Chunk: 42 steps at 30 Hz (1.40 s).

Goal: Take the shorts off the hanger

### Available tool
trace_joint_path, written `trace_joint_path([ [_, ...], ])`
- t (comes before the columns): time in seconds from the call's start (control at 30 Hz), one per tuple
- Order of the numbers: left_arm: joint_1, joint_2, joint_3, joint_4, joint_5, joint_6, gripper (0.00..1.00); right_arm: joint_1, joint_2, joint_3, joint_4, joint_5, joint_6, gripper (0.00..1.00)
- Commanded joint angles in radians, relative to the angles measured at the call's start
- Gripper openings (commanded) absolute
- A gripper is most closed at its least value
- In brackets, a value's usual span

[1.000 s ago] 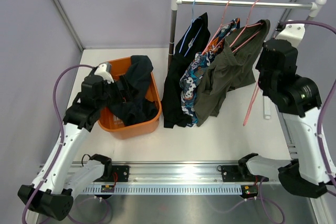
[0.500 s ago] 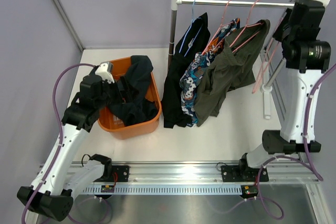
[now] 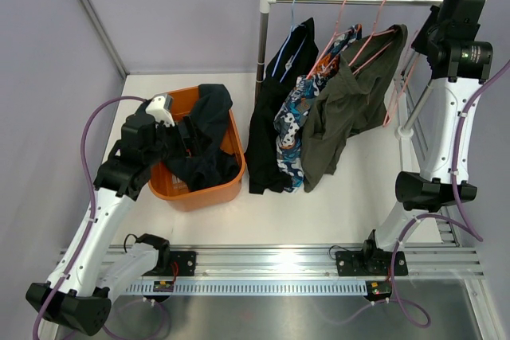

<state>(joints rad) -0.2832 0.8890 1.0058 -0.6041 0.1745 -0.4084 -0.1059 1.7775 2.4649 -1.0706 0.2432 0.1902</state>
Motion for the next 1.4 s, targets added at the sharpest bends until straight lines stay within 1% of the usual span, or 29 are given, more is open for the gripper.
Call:
trace_joint_path([
  [0.0,-0.001,-0.012,0.031,0.027,0.020,0.025,0.99,-0.003,0.002,0.036,0.072,-0.031,0.002,0.00],
  [0.43,-0.001,-0.016,0.020,0.032,0.014,0.026,0.99,-0.003,-0.024,-0.029,0.058,-0.079,-0.005,0.00],
  [0.5,-0.001,-0.013,0.016,0.035,0.020,0.025,0.99,-0.003,-0.027,-0.064,0.057,-0.071,-0.011,0.00],
  [0.63,-0.001,-0.013,0.007,0.041,0.031,0.023,0.99,-0.003,-0.088,-0.232,0.113,-0.061,-0.009,0.00],
  [0.73,-0.001,-0.015,0.005,0.040,0.033,0.023,0.99,-0.003,-0.113,-0.264,0.133,-0.065,-0.002,0.00],
  [0.97,-0.001,-0.025,-0.001,0.036,0.033,0.025,0.99,-0.003,-0.113,-0.178,0.081,-0.067,-0.008,0.00],
  [1.17,-0.001,-0.032,0.001,0.035,0.033,0.025,0.99,-0.003,-0.202,-0.164,0.067,-0.070,-0.001,0.00],
  [1.27,-0.001,-0.032,-0.001,0.036,0.037,0.023,0.99,-0.003,-0.205,-0.098,0.048,-0.051,-0.018,0.00],
  [1.3,-0.001,-0.032,-0.001,0.040,0.039,0.023,0.99,-0.003,-0.187,-0.052,0.040,-0.050,-0.023,0.00],
  [1.37,-0.001,-0.032,-0.003,0.044,0.043,0.022,0.99,-0.003,-0.167,-0.011,0.017,-0.058,-0.037,0.00],
])
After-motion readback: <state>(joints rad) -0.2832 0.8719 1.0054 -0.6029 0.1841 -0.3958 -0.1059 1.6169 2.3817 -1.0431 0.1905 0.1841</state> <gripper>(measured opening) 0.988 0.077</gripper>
